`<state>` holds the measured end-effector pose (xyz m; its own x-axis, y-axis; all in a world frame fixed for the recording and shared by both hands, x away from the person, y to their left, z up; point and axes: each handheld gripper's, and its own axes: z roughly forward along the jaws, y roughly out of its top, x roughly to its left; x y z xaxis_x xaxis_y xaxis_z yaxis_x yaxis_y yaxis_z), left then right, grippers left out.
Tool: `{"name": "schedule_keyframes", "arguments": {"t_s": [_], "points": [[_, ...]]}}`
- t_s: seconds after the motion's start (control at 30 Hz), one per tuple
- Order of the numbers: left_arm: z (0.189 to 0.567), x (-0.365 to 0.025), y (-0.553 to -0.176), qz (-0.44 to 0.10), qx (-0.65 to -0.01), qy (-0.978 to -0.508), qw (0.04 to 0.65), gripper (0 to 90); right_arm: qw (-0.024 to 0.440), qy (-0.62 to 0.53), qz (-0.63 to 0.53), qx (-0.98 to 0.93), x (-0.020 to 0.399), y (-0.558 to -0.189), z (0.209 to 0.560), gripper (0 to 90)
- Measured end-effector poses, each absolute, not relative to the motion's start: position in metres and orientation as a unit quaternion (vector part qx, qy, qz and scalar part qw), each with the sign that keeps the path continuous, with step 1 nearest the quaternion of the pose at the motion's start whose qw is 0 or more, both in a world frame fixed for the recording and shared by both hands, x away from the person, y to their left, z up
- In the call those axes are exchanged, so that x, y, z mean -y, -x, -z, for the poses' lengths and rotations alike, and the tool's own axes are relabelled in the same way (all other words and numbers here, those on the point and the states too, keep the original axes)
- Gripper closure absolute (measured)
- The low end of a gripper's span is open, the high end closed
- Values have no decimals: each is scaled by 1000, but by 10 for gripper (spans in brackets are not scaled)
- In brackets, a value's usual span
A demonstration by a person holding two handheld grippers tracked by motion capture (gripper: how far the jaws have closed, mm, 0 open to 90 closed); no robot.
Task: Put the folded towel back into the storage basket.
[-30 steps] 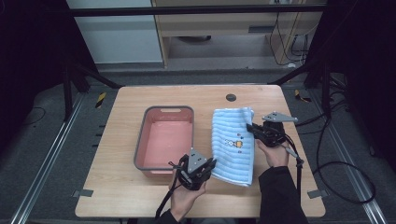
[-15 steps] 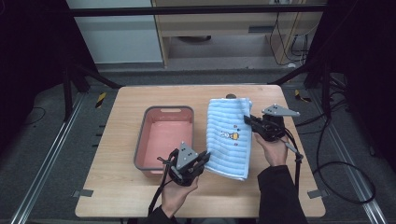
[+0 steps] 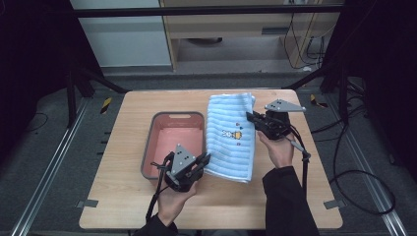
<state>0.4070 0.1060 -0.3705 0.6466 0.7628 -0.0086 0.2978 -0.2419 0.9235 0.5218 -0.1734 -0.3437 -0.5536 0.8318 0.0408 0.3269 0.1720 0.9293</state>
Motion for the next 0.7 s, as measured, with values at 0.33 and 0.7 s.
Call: {"name": "schedule_keyframes", "arguments": {"t_s": [0.33,0.7], "points": [[356,-128,-406,-249,-355,-742,511,847,253,-380,-506,-732,147,-529,326,842],[350,-158,-408,-263,-372,-730,509,847,249,-364,-507,-741,112,-541,317,842]]}}
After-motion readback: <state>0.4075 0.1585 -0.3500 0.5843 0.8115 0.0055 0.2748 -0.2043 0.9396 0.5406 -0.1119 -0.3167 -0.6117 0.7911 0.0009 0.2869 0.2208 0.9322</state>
